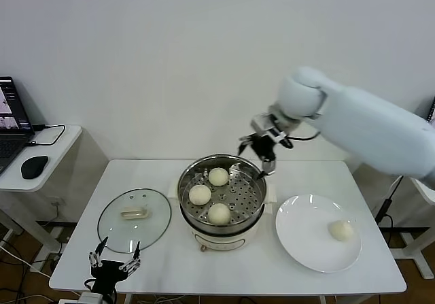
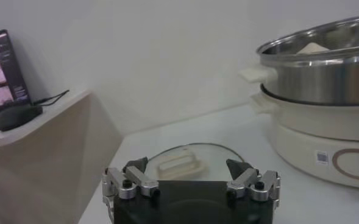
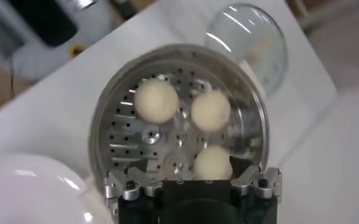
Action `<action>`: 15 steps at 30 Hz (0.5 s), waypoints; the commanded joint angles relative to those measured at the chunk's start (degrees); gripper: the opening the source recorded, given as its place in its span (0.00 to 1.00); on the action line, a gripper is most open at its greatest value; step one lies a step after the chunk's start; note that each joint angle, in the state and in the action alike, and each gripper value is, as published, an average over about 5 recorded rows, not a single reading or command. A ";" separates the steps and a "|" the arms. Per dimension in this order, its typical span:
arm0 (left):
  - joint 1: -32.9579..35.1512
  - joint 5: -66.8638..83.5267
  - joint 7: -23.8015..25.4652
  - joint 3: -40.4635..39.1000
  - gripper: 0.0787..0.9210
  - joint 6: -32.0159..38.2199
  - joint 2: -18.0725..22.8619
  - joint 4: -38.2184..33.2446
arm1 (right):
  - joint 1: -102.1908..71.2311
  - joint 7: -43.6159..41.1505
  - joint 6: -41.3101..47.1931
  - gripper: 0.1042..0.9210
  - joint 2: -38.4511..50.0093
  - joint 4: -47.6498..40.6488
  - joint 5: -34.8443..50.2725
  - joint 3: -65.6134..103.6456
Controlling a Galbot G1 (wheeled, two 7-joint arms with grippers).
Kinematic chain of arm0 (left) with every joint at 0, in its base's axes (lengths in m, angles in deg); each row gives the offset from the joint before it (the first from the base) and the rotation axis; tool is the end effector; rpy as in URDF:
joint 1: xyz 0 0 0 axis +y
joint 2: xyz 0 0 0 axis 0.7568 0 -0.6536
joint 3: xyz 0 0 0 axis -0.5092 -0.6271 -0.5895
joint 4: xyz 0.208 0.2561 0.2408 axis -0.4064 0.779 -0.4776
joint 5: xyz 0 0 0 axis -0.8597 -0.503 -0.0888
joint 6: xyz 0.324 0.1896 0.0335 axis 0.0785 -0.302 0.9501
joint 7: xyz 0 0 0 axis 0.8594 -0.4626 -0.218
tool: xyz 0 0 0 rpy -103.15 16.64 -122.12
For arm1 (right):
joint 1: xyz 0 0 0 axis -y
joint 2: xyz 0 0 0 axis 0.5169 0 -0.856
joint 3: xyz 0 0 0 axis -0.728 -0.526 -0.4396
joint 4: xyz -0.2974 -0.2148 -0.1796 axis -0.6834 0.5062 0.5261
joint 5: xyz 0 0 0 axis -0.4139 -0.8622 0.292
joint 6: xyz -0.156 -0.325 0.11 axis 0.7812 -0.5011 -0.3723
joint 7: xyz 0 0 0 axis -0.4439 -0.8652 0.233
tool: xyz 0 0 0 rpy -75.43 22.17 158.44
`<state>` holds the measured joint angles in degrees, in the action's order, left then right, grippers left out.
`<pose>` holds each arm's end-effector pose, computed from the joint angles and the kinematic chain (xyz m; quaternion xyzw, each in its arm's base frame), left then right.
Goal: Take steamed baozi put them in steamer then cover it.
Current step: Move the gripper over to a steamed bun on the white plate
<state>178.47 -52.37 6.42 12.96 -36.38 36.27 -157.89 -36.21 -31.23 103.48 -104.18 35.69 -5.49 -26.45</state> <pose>0.1104 0.0828 -0.3587 -0.0018 -0.9794 -0.1404 0.1454 0.5695 -0.0323 0.0154 0.5811 -0.5028 0.5876 0.2534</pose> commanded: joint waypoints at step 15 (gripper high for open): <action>1.55 -0.30 0.02 -0.83 0.88 -0.22 -0.17 -0.27 | -40.41 1.22 9.50 0.88 21.22 1.15 -18.38 26.67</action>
<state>179.64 -52.62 6.46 12.19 -36.63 36.15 -158.30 -59.94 -30.23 110.97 -88.17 37.64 -16.83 -10.33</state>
